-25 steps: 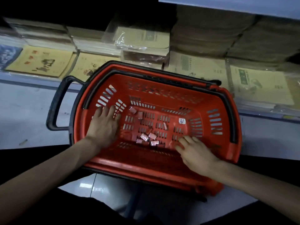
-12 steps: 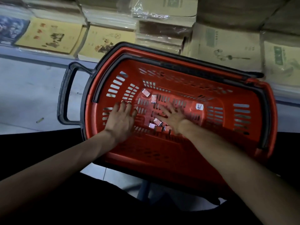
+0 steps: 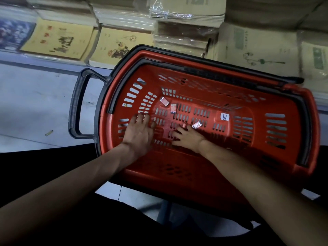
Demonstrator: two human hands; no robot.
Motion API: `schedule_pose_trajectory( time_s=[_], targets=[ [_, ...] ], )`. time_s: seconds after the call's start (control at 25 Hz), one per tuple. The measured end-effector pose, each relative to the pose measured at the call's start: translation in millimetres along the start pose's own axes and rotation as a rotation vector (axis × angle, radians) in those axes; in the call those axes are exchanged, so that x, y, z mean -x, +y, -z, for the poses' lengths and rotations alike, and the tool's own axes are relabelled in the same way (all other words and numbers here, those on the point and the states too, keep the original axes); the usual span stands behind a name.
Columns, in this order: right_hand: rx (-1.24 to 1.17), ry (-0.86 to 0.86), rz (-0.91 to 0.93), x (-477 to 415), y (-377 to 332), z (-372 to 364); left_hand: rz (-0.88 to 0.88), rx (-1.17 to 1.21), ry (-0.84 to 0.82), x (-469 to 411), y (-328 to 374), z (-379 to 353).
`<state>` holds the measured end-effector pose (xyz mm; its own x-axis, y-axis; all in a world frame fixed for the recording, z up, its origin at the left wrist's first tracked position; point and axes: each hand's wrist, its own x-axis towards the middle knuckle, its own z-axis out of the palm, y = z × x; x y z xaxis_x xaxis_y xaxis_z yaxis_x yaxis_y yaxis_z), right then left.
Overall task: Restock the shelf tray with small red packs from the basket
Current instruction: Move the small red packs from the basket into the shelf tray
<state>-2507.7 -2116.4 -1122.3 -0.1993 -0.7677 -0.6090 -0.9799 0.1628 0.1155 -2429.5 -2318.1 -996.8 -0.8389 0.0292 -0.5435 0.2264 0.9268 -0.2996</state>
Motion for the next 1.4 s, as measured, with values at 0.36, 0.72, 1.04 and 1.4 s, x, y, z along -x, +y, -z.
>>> schedule_pose_trajectory(
  time_s=[0.36, 0.72, 1.04, 1.4],
  targets=[
    [-0.110, -0.155, -0.118, 19, 12, -5, -0.005, 0.040, 0.007, 1, -3, 3],
    [-1.325, 0.326, -0.748, 36, 44, 31, 0.129, 0.828, 0.122, -18, -13, 20],
    [-1.469, 0.883, -0.323, 49, 49, 196, 0.335, 2.570, -0.478, -25, -15, 44],
    [-0.995, 0.792, -0.318, 42, 29, 220, 0.223, 2.756, -0.297, -13, -41, 81]
  ],
)
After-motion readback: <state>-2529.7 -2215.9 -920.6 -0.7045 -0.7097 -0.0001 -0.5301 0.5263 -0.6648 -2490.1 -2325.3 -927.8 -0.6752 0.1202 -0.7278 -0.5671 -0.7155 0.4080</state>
